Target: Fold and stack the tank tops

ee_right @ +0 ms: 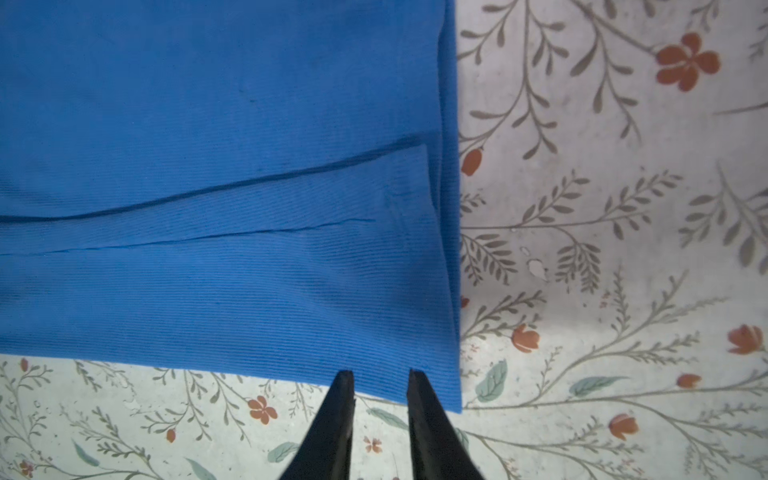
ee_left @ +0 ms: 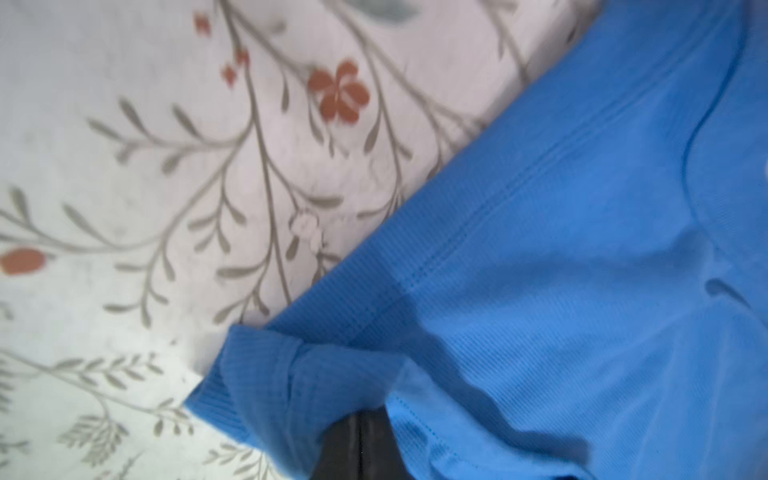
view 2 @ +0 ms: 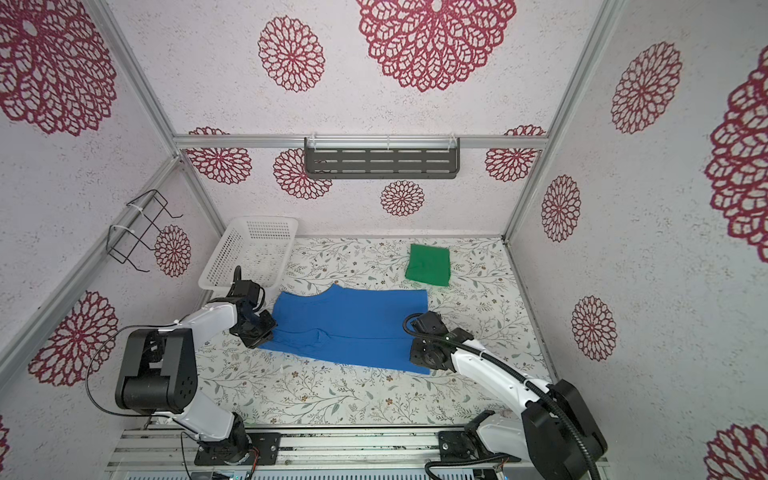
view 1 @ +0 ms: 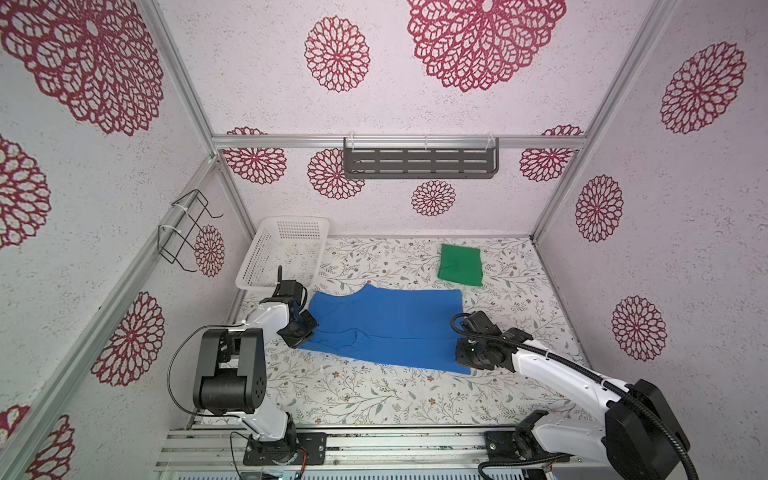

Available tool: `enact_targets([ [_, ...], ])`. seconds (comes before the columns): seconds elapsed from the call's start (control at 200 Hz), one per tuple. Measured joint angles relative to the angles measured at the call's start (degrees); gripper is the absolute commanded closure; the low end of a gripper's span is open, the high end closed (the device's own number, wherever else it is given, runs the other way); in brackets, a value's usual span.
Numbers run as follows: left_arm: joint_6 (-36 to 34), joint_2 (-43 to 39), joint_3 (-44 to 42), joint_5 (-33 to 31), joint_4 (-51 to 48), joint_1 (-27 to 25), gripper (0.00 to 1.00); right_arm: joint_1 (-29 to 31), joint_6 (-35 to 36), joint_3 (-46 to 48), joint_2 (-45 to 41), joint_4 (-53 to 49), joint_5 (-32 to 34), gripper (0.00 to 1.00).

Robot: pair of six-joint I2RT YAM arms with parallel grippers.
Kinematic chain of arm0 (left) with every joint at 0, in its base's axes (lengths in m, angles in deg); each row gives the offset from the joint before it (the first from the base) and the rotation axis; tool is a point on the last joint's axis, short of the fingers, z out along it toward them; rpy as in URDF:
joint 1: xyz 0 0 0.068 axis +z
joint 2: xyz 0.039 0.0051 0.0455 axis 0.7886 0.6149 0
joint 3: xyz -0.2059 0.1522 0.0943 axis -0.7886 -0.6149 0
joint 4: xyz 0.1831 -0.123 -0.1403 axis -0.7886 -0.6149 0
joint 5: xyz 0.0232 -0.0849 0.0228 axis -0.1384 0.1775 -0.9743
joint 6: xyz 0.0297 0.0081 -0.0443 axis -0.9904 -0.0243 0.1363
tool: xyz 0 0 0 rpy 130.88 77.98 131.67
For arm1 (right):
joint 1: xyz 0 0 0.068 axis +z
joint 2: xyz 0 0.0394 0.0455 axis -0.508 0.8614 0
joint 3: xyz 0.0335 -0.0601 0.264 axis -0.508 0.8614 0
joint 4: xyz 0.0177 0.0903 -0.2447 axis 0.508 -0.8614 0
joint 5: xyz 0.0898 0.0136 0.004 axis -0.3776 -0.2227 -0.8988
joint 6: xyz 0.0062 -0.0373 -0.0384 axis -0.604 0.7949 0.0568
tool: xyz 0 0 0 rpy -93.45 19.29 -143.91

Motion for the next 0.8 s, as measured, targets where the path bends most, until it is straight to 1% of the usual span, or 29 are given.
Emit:
enact_targets([
  [0.05, -0.42, -0.02, 0.90, -0.33, -0.07, 0.07, 0.77, 0.00, -0.04, 0.09, -0.02, -0.26, 0.17, 0.73],
  [0.11, -1.18, -0.07, 1.77, -0.55, -0.20, 0.09, 0.70, 0.00, -0.15, 0.07, -0.07, -0.48, 0.46, 0.72],
  [0.155, -1.49, -0.33, 2.03, -0.68, -0.31, 0.09, 0.68, 0.00, -0.24, 0.07, -0.07, -0.72, 0.63, 0.71],
  [0.28, -2.12, -2.73, 2.03, -1.05, -1.90, 0.09, 0.67, 0.31, -0.55, -0.52, -0.07, -1.95, 1.53, 0.70],
  [0.41, -2.34, -8.76, 1.77, -1.99, -4.04, 0.09, 0.65, 1.95, -0.79, -3.26, 0.20, -2.51, 2.14, 0.70],
  [0.54, -2.27, -13.75, 0.70, -2.86, -4.92, 0.09, 0.65, 4.76, -1.16, -6.58, 3.87, -0.17, 2.01, 0.71],
  [0.646, -2.12, -12.63, -0.55, -2.54, -4.74, -0.09, 0.67, 6.08, -1.51, -7.54, 9.01, 2.89, 1.64, 0.71],
  [0.801, -1.70, -6.78, -2.32, -1.53, -2.54, -0.85, 0.67, 6.36, -2.05, -7.52, 14.56, 5.64, 1.40, 0.72],
])
